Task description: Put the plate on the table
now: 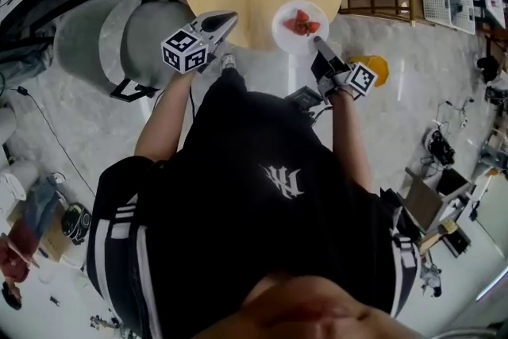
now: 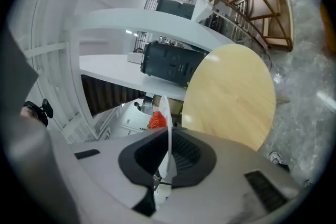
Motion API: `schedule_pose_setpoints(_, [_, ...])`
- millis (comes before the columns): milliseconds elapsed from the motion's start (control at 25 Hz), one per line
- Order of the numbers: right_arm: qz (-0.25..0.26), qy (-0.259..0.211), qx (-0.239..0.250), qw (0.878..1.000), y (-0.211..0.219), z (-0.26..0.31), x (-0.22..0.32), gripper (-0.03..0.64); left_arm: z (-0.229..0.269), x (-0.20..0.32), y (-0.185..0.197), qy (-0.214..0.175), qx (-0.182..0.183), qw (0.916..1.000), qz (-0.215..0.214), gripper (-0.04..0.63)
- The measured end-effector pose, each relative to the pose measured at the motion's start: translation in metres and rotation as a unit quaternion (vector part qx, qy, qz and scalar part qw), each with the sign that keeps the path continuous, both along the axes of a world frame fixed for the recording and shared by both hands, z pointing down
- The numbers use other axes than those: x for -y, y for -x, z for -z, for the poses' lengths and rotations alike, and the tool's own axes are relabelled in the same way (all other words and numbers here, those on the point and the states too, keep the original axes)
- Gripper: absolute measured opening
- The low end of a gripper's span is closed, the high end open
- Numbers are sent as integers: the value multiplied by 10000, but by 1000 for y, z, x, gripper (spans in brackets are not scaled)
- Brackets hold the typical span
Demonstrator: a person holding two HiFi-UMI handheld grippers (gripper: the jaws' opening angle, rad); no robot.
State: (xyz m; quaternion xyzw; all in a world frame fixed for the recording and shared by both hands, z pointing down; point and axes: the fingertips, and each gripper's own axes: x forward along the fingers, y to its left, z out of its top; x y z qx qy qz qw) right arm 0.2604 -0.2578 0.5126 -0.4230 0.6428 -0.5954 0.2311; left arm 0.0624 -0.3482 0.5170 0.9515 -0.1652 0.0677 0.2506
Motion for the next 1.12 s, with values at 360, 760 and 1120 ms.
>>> schedule_pose_setpoints(360, [403,293,49,9987,2,-16,51,5,-13,41,-9,138,-5,9997,210,11])
schedule_pose_setpoints(760, [1435,700,237,9869,5,-64,89,4,-38,26,-29,543,139,9943,904,11])
schedule_pose_setpoints(1120, [1772,852,278,9801,17,-102,106,5,-62,10,-39,698,219,9918,1048,9])
